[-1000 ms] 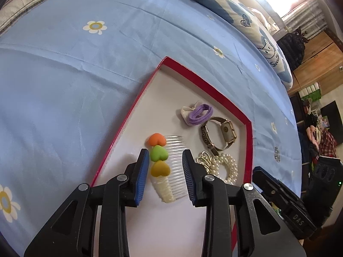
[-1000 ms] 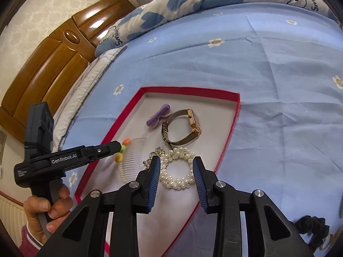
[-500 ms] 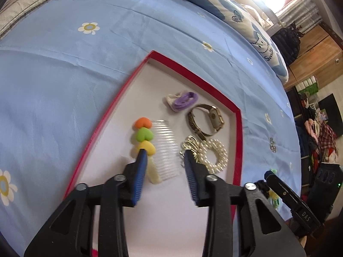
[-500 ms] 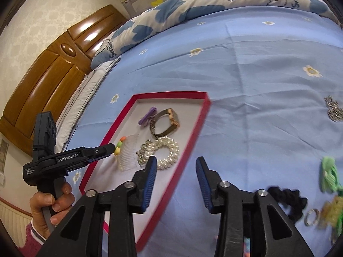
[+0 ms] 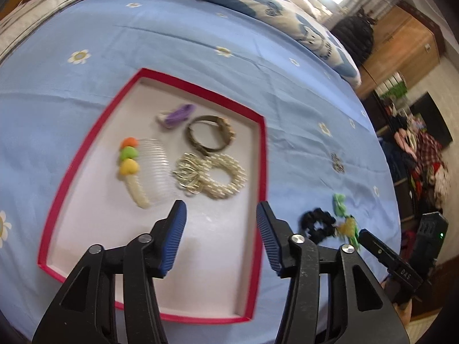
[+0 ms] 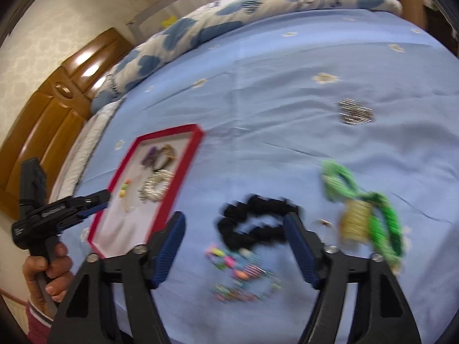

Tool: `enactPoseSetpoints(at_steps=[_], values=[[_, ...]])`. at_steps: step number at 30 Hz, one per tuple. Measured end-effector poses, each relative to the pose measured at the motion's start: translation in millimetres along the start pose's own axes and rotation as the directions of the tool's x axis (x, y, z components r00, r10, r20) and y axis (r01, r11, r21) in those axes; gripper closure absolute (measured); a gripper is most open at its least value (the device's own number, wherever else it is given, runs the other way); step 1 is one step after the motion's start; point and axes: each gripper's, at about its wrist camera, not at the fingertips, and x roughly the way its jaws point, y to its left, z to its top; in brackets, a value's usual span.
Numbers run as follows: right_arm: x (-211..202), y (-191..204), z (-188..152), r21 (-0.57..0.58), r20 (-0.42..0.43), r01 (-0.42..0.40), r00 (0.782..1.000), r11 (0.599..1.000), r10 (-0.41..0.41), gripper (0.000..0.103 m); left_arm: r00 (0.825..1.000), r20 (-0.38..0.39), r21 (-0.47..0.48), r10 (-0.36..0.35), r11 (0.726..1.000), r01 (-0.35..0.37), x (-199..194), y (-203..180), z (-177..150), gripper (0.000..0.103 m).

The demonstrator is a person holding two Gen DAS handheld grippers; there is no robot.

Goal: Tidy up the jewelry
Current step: 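Grasp the black scrunchie with left tool while right tool grasps green braided bracelet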

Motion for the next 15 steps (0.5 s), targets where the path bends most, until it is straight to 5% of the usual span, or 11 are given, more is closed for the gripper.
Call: enactPoseSetpoints(at_steps=[8,15], values=[[-36,-47,-23,0.102,0.034,0.074,0.996,0.992,-0.078,0.011,0.999,-0.028,0.073,-0.032,0.997,0.034,3,-40,-20,0.043],[-54,-59,-33,0.031,0.098,0.154,0.983,0.988,-0.156,0.011,0.997,-0.073,0.149,-0.033,0.988,0.043,19,-76,-34,0.043]])
